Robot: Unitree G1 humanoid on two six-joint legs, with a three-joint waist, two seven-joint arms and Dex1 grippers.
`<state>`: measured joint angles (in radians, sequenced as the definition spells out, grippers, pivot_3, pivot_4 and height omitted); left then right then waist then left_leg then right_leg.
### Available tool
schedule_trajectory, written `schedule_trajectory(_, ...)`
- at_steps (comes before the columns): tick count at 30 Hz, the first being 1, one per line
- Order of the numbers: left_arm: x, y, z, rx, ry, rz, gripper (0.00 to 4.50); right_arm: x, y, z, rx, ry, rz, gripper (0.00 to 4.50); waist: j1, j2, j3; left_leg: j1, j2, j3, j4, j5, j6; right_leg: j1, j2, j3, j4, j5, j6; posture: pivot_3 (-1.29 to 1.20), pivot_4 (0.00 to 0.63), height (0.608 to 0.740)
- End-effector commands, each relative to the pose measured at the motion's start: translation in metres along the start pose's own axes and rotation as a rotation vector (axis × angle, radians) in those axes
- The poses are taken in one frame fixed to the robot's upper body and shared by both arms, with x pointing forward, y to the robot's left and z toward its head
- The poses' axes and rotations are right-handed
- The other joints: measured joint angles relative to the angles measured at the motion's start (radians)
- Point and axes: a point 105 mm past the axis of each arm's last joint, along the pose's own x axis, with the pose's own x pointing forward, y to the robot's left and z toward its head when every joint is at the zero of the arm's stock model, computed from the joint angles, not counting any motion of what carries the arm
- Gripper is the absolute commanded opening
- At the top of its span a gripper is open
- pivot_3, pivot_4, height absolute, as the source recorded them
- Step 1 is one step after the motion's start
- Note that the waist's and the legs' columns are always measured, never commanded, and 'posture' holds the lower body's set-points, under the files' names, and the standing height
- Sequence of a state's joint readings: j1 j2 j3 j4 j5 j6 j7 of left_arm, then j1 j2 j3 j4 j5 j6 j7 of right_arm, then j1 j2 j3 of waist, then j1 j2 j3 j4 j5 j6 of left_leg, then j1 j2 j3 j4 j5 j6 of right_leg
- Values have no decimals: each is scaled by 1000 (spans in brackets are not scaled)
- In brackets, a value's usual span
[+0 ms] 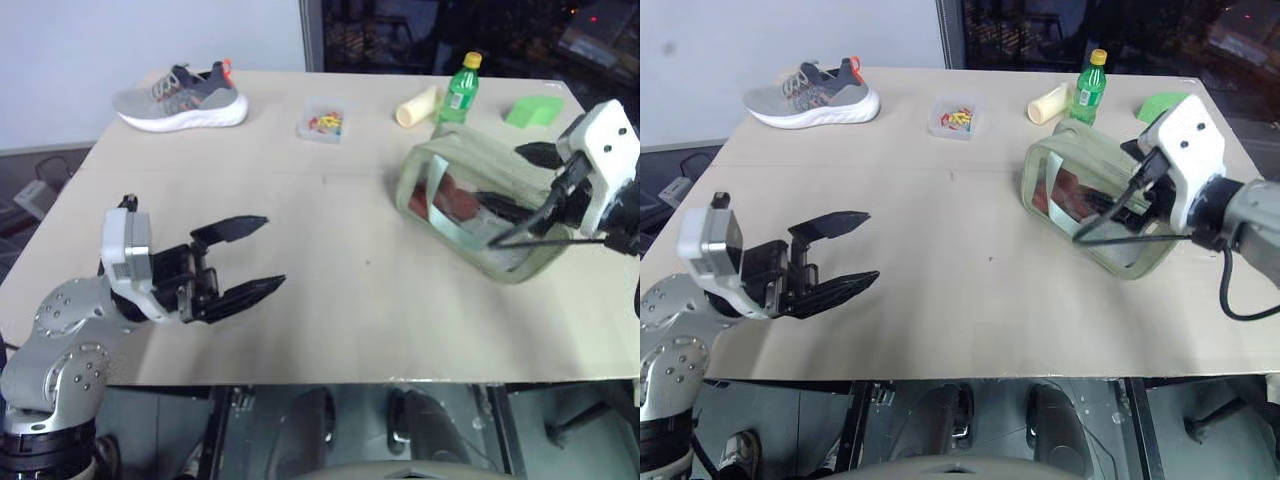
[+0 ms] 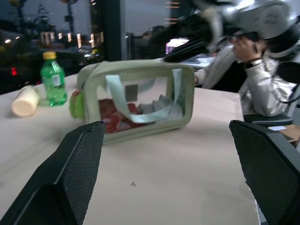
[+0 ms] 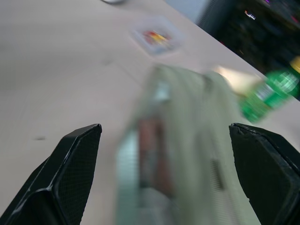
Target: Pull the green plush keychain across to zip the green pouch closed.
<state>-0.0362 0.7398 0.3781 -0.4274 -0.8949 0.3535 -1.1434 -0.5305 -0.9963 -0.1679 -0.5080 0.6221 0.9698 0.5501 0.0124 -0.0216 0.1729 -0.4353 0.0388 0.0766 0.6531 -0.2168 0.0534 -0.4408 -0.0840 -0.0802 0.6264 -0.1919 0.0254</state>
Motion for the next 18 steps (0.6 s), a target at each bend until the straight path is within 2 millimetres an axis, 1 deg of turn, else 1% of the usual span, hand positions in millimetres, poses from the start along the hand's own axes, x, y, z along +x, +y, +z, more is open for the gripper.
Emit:
schedule_trajectory(1,4,-3,3,22,-15,-24,4463,11,-10,-2,-57,20,-30,4184,0,0,0,0,0,0,0,0,0,0,0,0,0,0,0,0,150,740)
schedule_trajectory(3,5,-3,3,24,-21,-17,4500,19,-12,-6,-70,33,-32,3535,0,0,0,0,0,0,0,0,0,0,1,0,0,0,0,0,150,740)
schedule_trajectory(4,5,-3,3,25,-22,-14,4500,21,-13,-7,-74,35,-30,3108,0,0,0,0,0,0,0,0,0,0,2,0,0,0,0,0,150,740)
schedule_trajectory(6,4,-2,3,32,-24,9,4500,26,-15,-9,-107,39,-32,1992,1,0,0,0,0,0,1,0,0,0,2,0,1,0,0,0,150,740)
schedule_trajectory(10,1,-4,2,34,-21,43,4500,30,-12,2,-169,-30,13,19,0,0,0,1,1,0,1,0,0,1,2,1,1,0,0,0,150,740)
schedule_trajectory(14,0,-7,2,30,-24,55,4500,34,0,16,-283,-116,107,19,-1,0,0,1,1,0,1,0,0,1,2,1,1,0,1,0,150,740)
schedule_trajectory(18,-2,-11,2,20,-26,50,4500,44,18,47,-447,-284,202,19,-9,1,1,2,1,1,1,0,0,0,4,2,2,0,0,0,150,740)
